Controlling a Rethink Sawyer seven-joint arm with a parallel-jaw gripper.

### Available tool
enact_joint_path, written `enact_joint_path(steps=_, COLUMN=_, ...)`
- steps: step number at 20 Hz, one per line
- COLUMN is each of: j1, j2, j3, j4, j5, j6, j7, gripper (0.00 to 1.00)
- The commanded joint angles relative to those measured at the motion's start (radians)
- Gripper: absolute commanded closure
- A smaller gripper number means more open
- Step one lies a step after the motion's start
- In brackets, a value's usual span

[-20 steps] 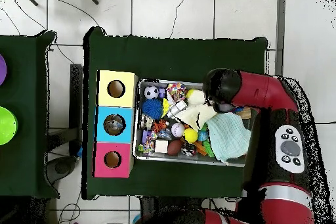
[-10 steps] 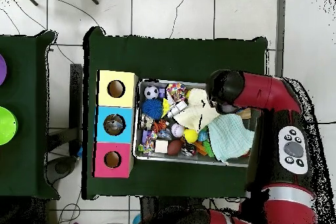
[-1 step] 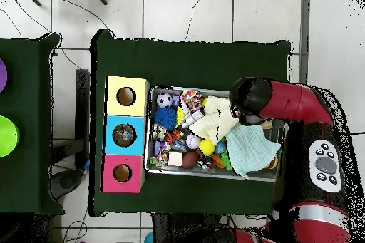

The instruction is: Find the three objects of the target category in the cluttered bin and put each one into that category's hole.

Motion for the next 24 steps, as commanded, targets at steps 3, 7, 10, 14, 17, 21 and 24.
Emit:
enact_joint_path(steps=3, j1=0.015, j2=-0.028, j3=0.102, j4=0.151, j5=0.059, j6=0.004, j7=0.066, gripper=0.00)
enact_joint_path(steps=7, j1=0.021, j2=-0.025, j3=0.098, j4=0.174, j5=0.095, j6=-0.008, j7=0.112, gripper=0.00)
enact_joint_path(steps=10, j1=0.023, j2=-0.023, j3=0.096, j4=0.191, j5=0.131, j6=-0.024, j7=0.147, gripper=0.00)
enact_joint_path(steps=14, j1=0.032, j2=-0.024, j3=0.090, j4=0.221, j5=0.176, j6=-0.042, j7=0.184, gripper=0.00)
enact_joint_path(steps=17, j1=0.030, j2=-0.021, j3=0.095, j4=0.260, j5=0.218, j6=-0.081, j7=0.204, gripper=0.00)
enact_joint_path(steps=21, j1=0.033, j2=-0.010, j3=0.093, j4=0.287, j5=0.266, j6=-0.116, j7=0.226, gripper=0.00)
enact_joint_path(steps=24, j1=0.028, j2=-0.002, j3=0.099, j4=0.305, j5=0.304, j6=-0.133, j7=0.227, gripper=0.00)
